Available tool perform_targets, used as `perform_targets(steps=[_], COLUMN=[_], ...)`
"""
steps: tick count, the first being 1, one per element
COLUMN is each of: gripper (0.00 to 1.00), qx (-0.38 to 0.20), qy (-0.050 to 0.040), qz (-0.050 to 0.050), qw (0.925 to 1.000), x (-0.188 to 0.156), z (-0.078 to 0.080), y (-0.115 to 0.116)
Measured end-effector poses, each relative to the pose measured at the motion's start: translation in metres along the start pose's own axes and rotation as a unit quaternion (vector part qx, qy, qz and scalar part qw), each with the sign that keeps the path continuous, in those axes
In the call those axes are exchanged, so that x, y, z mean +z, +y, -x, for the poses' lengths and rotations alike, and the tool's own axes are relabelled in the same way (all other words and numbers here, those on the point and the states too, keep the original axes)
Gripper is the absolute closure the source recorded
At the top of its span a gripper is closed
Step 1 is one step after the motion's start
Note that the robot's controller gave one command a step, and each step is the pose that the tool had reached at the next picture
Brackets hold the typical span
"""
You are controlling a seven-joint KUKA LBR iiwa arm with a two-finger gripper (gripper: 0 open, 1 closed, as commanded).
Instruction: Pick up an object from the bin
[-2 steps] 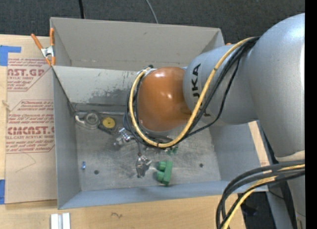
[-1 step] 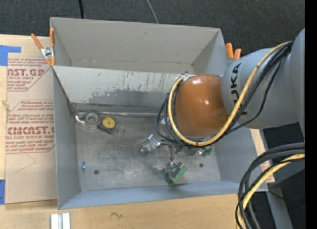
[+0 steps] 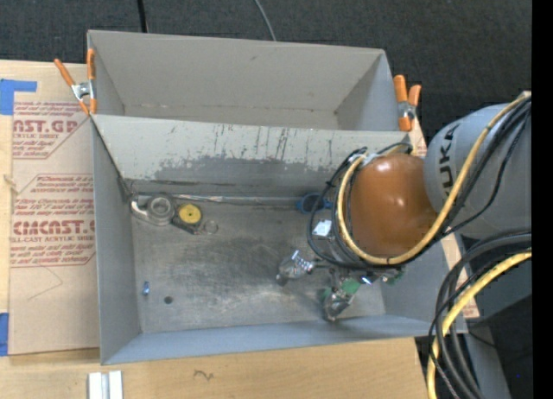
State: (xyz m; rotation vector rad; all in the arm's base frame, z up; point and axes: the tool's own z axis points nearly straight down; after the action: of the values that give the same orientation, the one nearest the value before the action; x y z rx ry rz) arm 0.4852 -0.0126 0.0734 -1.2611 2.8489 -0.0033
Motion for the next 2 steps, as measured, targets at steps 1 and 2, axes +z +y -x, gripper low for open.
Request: perform_targets(steps=[1, 2], gripper=[0.00, 0.00], qx=[-0.008, -0.306], qy=[0.0113, 0.0087], qz=[0.003, 0.010], qw=[0.9999, 0.9519], x=[-0.052, 0.002], z=[-0.068, -0.047], y=[-0.086, -0.039])
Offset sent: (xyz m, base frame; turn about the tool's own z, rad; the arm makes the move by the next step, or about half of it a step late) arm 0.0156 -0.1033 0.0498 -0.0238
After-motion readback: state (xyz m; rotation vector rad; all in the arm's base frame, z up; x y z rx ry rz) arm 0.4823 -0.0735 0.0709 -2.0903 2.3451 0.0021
